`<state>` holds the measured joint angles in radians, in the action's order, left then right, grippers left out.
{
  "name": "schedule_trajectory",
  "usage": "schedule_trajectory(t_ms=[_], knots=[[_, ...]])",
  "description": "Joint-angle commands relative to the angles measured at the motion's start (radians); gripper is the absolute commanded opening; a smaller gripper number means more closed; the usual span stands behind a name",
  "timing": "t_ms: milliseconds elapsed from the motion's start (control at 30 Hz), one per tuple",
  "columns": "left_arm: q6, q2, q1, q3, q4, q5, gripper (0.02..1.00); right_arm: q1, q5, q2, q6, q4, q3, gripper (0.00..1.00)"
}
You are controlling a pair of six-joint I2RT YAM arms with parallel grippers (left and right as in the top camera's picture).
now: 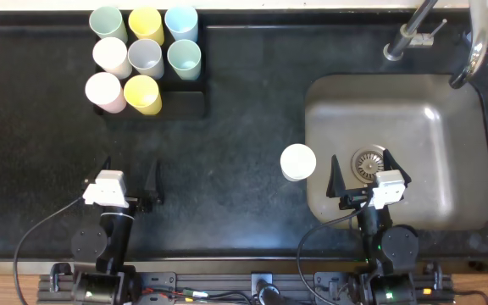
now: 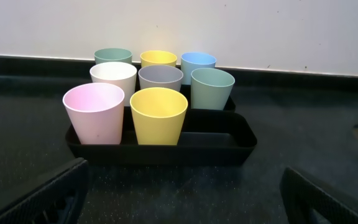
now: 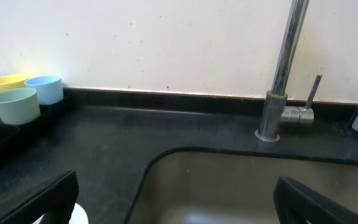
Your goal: Store Cups
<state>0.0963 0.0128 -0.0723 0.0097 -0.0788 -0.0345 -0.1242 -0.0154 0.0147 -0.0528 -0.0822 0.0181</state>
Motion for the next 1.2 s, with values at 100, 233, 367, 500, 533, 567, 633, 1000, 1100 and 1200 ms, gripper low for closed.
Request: schedule_trajectory(t_ms=[100,233,367,500,533,567,633,1000,1100,1200], knots=[[-0.021,-0.010,-0.008,-0.002,-0.002,-0.016,1.000,0.006,-0.037,0.003,0.004,0.034,-0.005,0.998],[-0.021,-0.010,-0.008,-0.002,-0.002,-0.016,1.000,0.006,-0.037,0.160,-0.002,0.033,0.149,0.996],[-0.021,-0.010,-0.008,-0.002,-0.002,-0.016,1.000,0.005,-0.036,0.409,-0.006,-0.028,0.426,0.993],[-0.021,-0.010,-0.008,-0.002,-0.002,-0.016,1.000,0.006,-0.023,0.648,0.014,-0.294,0.764,0.993],[-0.021,-0.010,-0.008,-0.002,-0.002,-0.016,1.000,0.006,-0.009,0.700,0.029,-0.374,0.836,0.998],[-0.021,-0.010,-0.008,-0.002,-0.002,-0.016,0.998,0.006,0.010,0.760,0.039,-0.478,0.916,0.996],[-0.021,-0.010,-0.008,-0.002,-0.002,-0.016,1.000,0.006,0.040,0.885,0.042,-0.686,1.062,0.998],[-0.021,-0.010,-0.008,-0.002,-0.002,-0.016,1.000,0.004,0.184,1.420,0.063,-1.221,1.369,0.996],[-0.021,-0.010,-0.008,-0.002,-0.002,-0.016,1.000,-0.004,0.214,1.511,0.065,-1.239,1.369,0.996],[-0.021,-0.010,-0.008,-0.002,-0.002,-0.016,1.000,-0.018,0.213,1.585,0.065,-1.261,1.369,0.998]])
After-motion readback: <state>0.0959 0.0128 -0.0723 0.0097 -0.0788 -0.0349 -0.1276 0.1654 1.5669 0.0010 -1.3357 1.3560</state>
